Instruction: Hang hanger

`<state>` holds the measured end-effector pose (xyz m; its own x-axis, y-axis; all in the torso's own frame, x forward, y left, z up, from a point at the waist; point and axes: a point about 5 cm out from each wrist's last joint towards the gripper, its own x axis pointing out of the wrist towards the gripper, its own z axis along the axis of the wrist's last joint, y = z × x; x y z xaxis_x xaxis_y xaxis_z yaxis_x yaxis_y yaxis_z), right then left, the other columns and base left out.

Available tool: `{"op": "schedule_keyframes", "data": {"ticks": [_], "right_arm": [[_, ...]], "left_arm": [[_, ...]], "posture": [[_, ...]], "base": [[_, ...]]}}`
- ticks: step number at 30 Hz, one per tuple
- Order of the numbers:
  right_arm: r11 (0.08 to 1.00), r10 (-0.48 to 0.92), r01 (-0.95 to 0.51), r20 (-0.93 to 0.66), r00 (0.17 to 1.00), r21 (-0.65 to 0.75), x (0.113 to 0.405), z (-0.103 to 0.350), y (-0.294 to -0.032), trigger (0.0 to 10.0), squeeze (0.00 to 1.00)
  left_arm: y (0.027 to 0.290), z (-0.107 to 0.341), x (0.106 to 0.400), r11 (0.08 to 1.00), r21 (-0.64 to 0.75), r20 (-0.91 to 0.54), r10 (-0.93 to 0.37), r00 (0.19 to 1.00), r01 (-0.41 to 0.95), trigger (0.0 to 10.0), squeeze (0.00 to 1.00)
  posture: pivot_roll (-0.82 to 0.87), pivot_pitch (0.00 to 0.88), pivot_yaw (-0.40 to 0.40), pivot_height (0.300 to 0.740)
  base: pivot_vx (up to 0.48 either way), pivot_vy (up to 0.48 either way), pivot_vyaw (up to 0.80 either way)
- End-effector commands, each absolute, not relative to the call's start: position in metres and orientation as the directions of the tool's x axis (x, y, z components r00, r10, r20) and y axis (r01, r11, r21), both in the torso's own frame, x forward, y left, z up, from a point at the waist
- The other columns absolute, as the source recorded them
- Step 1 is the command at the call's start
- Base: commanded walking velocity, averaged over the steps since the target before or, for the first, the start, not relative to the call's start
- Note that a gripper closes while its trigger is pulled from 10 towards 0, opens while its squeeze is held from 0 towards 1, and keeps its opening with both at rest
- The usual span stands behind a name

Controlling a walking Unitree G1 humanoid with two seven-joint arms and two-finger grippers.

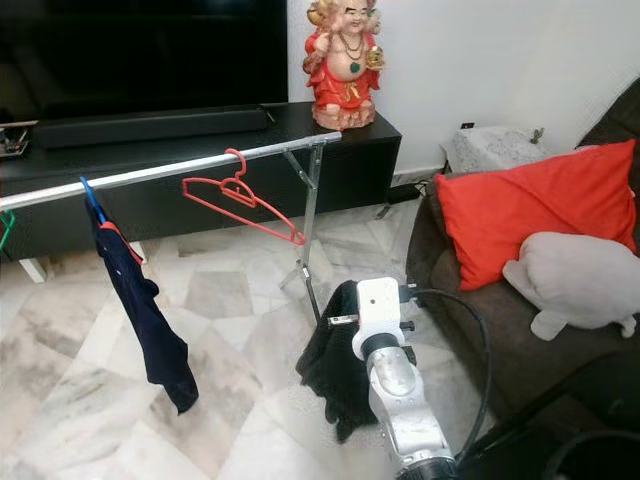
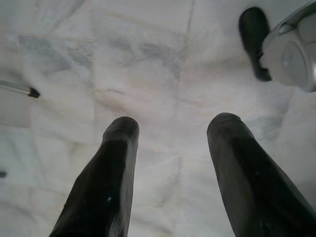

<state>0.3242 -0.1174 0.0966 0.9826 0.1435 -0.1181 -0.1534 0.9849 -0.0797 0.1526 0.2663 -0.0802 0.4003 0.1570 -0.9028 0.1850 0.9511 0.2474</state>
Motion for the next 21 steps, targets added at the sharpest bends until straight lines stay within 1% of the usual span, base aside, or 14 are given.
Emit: {"op": "schedule_keyframes", "data": {"ticks": [1, 10, 21], "right_arm": [[0.984, 0.14, -0.149, -0.088, 0.986, -0.1, 0.3279, 0.1032, -0.12, 10.0, 0.0], [0.976, 0.151, -0.166, -0.11, 0.982, -0.14, 0.329, 0.0975, -0.119, 10.0, 0.0], [0.979, 0.135, -0.15, -0.115, 0.984, -0.137, 0.3282, 0.094, -0.1195, 10.0, 0.0]], "left_arm": [[0.2676, -0.0805, 0.1508, 0.95, 0.25, -0.905, 0.16, 0.394, 0.189, 10.0, 0.0], [0.2669, -0.08, 0.1528, 0.951, 0.249, -0.902, 0.158, 0.401, 0.184, 10.0, 0.0], [0.2692, -0.0794, 0.1523, 0.951, 0.253, -0.902, 0.165, 0.398, 0.18, 10.0, 0.0]], "posture": [[-0.05, 0.025, 0.016, 0.74], [-0.04, 0.038, 0.007, 0.74], [-0.03, 0.065, 0.016, 0.74]], "base": [[0.0, 0.281, 0.0], [0.0, 0.286, 0.0], [0.0, 0.284, 0.0]]}}
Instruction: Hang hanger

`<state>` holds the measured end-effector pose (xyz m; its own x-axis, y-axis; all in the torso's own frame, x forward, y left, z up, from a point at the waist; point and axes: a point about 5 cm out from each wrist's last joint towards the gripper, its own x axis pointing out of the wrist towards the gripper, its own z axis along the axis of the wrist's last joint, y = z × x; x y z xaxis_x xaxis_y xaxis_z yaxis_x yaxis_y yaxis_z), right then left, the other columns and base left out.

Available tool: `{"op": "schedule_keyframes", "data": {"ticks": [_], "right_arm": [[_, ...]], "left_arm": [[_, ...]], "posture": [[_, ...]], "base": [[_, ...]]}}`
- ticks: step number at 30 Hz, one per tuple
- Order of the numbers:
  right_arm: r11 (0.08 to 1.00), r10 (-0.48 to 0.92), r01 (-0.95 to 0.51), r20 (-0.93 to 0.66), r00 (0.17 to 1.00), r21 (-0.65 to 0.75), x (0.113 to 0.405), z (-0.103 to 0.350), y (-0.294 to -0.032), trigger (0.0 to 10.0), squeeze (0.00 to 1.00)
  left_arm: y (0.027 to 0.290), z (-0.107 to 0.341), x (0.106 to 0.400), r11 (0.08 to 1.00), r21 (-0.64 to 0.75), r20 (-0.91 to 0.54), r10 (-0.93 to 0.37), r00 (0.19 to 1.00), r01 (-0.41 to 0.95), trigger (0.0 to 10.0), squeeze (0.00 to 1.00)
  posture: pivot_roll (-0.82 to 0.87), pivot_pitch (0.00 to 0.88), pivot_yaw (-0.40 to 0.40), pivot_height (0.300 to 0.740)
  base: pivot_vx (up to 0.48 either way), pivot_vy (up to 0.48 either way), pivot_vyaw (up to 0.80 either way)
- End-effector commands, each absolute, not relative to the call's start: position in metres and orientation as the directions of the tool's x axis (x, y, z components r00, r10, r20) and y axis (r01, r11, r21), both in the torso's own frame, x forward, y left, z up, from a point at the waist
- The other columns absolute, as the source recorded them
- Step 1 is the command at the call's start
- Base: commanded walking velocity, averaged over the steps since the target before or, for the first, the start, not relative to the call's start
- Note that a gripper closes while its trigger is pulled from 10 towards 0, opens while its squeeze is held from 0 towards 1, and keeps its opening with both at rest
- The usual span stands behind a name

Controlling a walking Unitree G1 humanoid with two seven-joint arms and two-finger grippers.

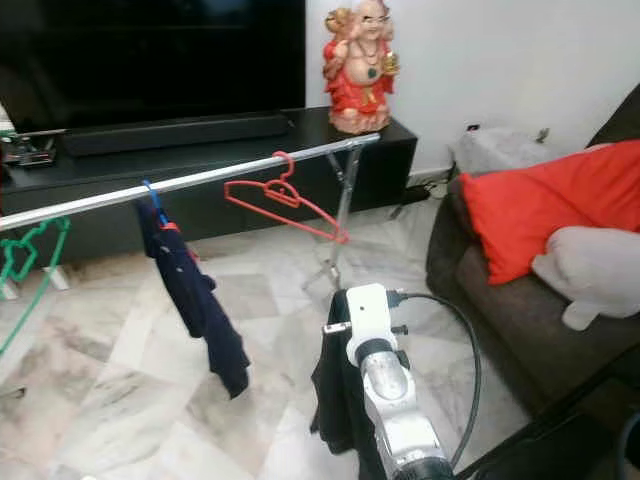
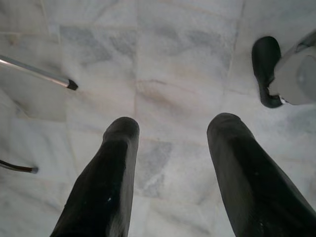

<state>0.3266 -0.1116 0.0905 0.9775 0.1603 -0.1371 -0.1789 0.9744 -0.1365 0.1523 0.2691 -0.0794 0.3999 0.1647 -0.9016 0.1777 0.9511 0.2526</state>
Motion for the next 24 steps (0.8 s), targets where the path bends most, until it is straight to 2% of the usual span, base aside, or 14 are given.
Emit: {"op": "schedule_keyframes", "data": {"ticks": [1, 21, 24], "right_arm": [[0.979, 0.133, -0.149, -0.116, 0.984, -0.139, 0.328, 0.094, -0.12, 10.0, 0.0], [0.982, 0.109, -0.131, -0.156, 0.982, -0.139, 0.322, 0.079, -0.124, 10.0, 0.0], [0.982, 0.111, -0.133, -0.156, 0.982, -0.137, 0.323, 0.08, -0.123, 10.0, 0.0]], "left_arm": [[0.269, -0.079, 0.152, 0.951, 0.253, -0.902, 0.165, 0.398, 0.18, 10.0, 0.0], [0.27, -0.078, 0.154, 0.948, 0.255, -0.902, 0.162, 0.401, 0.19, 10.0, 0.0], [0.27, -0.078, 0.154, 0.948, 0.256, -0.901, 0.163, 0.403, 0.19, 10.0, 0.0]], "posture": [[-0.03, 0.066, 0.017, 0.74], [-0.02, 0.1, 0.026, 0.74], [-0.02, 0.102, 0.024, 0.74]], "base": [[0.0, 0.289, 0.0], [0.0, 0.28, 0.0], [0.0, 0.0, 0.0]]}}
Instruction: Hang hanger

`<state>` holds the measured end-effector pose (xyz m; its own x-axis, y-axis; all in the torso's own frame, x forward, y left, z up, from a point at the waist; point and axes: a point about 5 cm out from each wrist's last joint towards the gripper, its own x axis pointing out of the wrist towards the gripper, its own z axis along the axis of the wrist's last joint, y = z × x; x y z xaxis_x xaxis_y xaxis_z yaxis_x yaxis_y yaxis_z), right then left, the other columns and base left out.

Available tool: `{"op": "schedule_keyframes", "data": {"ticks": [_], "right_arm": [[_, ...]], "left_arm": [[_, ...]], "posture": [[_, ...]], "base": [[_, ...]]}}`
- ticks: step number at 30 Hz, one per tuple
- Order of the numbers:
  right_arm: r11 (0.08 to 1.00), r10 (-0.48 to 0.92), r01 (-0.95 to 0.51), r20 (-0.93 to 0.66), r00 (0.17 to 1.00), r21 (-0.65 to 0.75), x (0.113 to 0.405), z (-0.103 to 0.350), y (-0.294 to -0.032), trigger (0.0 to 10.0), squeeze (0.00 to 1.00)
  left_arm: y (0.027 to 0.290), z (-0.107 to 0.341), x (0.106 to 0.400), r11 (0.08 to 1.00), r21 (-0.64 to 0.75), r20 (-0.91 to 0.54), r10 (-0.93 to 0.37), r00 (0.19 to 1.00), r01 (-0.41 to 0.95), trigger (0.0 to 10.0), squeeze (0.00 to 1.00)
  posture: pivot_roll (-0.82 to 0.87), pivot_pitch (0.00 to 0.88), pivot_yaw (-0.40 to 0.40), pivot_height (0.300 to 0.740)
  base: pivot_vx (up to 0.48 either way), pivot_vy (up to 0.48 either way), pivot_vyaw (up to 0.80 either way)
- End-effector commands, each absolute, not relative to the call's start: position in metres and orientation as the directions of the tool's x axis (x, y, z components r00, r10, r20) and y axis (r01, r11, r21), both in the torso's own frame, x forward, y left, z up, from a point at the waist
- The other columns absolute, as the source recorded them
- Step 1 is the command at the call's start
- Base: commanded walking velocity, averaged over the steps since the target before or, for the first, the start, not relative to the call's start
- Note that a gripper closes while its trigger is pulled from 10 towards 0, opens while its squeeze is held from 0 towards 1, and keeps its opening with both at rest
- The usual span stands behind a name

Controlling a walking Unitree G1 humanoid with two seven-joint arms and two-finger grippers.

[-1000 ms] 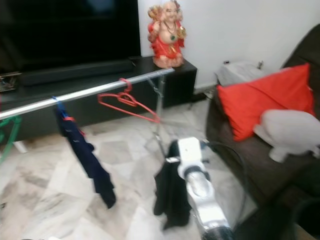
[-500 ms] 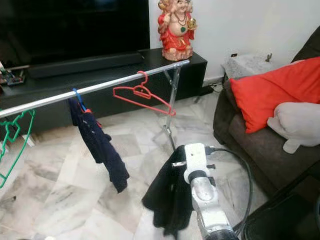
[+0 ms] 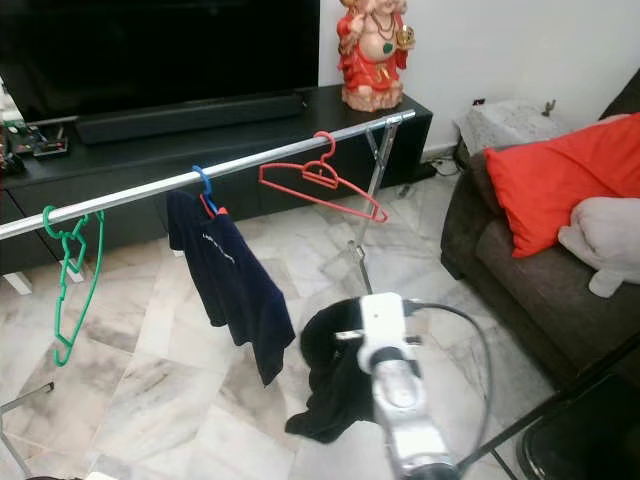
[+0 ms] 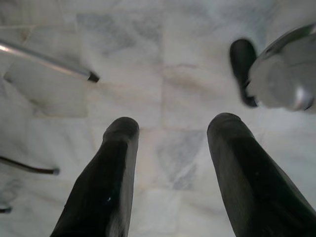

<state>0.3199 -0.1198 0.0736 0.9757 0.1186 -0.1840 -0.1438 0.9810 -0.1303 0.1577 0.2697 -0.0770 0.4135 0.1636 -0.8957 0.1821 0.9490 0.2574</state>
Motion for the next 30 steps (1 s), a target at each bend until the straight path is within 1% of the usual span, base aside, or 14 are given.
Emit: {"op": "schedule_keyframes", "data": {"ticks": [1, 13, 16, 21, 27, 30], "right_arm": [[0.981, 0.113, -0.134, -0.154, 0.982, -0.137, 0.323, 0.08, -0.123, 10.0, 0.0], [0.981, 0.116, -0.137, -0.153, 0.981, -0.139, 0.324, 0.08, -0.123, 10.0, 0.0], [0.979, 0.122, -0.149, -0.179, 0.976, -0.143, 0.321, 0.073, -0.123, 10.0, 0.0], [0.969, 0.147, -0.181, -0.196, 0.969, -0.166, 0.317, 0.067, -0.122, 10.0, 0.0], [0.97, 0.14, -0.173, -0.192, 0.971, -0.169, 0.316, 0.067, -0.125, 10.0, 0.0], [0.971, 0.14, -0.173, -0.194, 0.971, -0.163, 0.317, 0.066, -0.124, 10.0, 0.0]], "left_arm": [[0.271, -0.078, 0.155, 0.948, 0.257, -0.9, 0.164, 0.403, 0.19, 10.0, 0.0], [0.27, -0.078, 0.155, 0.947, 0.258, -0.899, 0.165, 0.405, 0.189, 10.0, 0.0], [0.27, -0.078, 0.155, 0.95, 0.254, -0.9, 0.164, 0.405, 0.18, 10.0, 0.0], [0.27, -0.078, 0.154, 0.952, 0.251, -0.9, 0.163, 0.404, 0.177, 10.0, 0.0], [0.27, -0.079, 0.154, 0.951, 0.25, -0.901, 0.16, 0.404, 0.181, 10.0, 0.0], [0.27, -0.079, 0.154, 0.951, 0.251, -0.901, 0.161, 0.403, 0.182, 10.0, 0.0]], "posture": [[-0.02, 0.103, 0.025, 0.74], [-0.02, 0.109, 0.02, 0.74], [-0.02, 0.109, 0.017, 0.74], [-0.02, 0.107, 0.016, 0.74], [-0.02, 0.103, 0.018, 0.74], [-0.02, 0.101, 0.018, 0.74]], "base": [[0.0, 0.0, 0.0], [0.0, 0.0, 0.0], [0.0, 0.0, 0.0], [0.0, 0.349, 0.0], [0.0, 0.381, 0.68], [0.0, 0.371, 0.27]]}}
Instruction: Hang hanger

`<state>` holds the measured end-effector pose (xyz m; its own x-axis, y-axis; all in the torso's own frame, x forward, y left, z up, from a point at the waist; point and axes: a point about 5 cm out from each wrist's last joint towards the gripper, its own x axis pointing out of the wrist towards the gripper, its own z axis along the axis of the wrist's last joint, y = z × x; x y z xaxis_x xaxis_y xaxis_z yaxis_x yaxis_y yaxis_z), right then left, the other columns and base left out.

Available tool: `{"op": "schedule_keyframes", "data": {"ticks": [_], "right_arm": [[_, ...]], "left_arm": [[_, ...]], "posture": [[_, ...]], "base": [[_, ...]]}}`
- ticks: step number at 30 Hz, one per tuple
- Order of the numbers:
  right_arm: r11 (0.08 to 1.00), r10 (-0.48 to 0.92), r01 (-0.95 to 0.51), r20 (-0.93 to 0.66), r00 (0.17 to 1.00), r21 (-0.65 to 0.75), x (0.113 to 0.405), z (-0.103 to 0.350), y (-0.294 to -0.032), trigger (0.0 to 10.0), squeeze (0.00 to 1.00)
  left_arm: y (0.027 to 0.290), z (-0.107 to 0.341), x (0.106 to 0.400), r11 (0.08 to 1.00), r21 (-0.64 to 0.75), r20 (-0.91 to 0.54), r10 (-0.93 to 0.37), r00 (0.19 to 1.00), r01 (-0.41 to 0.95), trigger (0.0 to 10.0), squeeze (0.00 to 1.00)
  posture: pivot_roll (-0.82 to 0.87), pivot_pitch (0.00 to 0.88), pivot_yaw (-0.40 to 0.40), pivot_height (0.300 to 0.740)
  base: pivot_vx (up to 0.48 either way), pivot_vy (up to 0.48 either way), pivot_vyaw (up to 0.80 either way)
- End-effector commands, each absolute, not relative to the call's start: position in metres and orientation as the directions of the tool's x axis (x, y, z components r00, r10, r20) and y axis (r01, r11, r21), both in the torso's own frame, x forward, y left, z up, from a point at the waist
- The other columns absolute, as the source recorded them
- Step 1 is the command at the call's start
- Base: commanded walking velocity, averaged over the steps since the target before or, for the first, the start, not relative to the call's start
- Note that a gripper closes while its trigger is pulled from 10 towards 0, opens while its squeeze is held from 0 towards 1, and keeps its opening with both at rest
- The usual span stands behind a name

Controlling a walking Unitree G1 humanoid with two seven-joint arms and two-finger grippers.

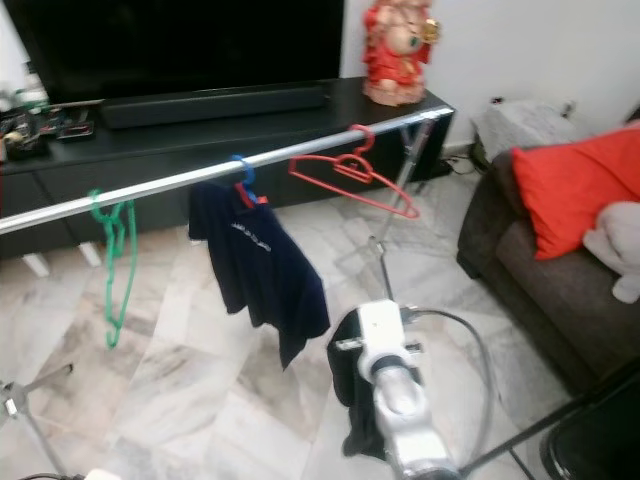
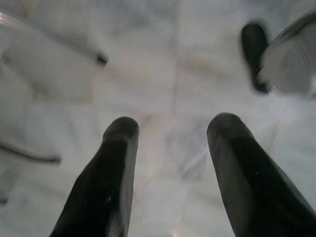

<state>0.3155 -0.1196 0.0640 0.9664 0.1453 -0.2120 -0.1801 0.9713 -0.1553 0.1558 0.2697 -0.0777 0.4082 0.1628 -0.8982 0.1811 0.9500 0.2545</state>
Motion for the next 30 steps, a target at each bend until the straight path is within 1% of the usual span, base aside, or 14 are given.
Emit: {"op": "schedule_keyframes", "data": {"ticks": [1, 8, 12, 16, 17, 20, 23, 30], "right_arm": [[0.972, 0.14, -0.172, -0.195, 0.971, -0.16, 0.317, 0.066, -0.124, 10.0, 0.0], [0.973, 0.142, -0.174, -0.199, 0.97, -0.153, 0.317, 0.065, -0.123, 10.0, 0.0], [0.975, 0.125, -0.161, -0.217, 0.968, -0.156, 0.316, 0.06, -0.126, 10.0, 0.0], [0.979, 0.11, -0.146, -0.239, 0.965, -0.14, 0.313, 0.053, -0.128, 10.0, 0.0], [0.981, 0.098, -0.138, -0.261, 0.96, -0.138, 0.311, 0.046, -0.129, 10.0, 0.0], [0.984, 0.086, -0.127, -0.29, 0.953, -0.124, 0.308, 0.038, -0.132, 10.0, 0.0], [0.989, 0.072, -0.11, -0.322, 0.944, -0.103, 0.303, 0.028, -0.135, 10.0, 0.0], [0.993, 0.028, -0.07, -0.4, 0.916, -0.092, 0.294, 0.009, -0.145, 10.0, 0.0]], "left_arm": [[0.27, -0.079, 0.154, 0.951, 0.251, -0.901, 0.161, 0.403, 0.182, 10.0, 0.0], [0.269, -0.078, 0.154, 0.95, 0.252, -0.899, 0.159, 0.409, 0.186, 10.0, 0.0], [0.269, -0.078, 0.155, 0.953, 0.252, -0.89, 0.162, 0.426, 0.165, 10.0, 0.0], [0.267, -0.077, 0.157, 0.963, 0.242, -0.863, 0.158, 0.48, 0.117, 10.0, 0.0], [0.267, -0.076, 0.158, 0.965, 0.244, -0.847, 0.165, 0.506, 0.094, 10.0, 0.0], [0.267, -0.075, 0.16, 0.968, 0.242, -0.828, 0.171, 0.534, 0.066, 10.0, 0.0], [0.266, -0.075, 0.16, 0.976, 0.218, -0.814, 0.175, 0.554, 0.013, 10.0, 0.0], [0.264, -0.074, 0.162, 0.981, 0.193, -0.789, 0.16, 0.593, -0.008, 10.0, 0.0]], "posture": [[-0.02, 0.101, 0.018, 0.74], [-0.02, 0.095, 0.019, 0.74], [-0.02, 0.086, 0.019, 0.74], [-0.01, 0.071, 0.017, 0.74], [-0.01, 0.068, 0.019, 0.74], [0.0, 0.062, 0.018, 0.74], [0.02, 0.057, 0.015, 0.74], [0.02, 0.063, 0.011, 0.74]], "base": [[0.0, 0.319, 0.0], [0.0, 0.046, 0.0], [0.0, 0.0, 0.0], [0.0, 0.0, 0.0], [0.0, 0.0, 0.0], [0.0, 0.0, 0.0], [0.0, 0.0, 0.0], [0.0, 0.0, 0.0]]}}
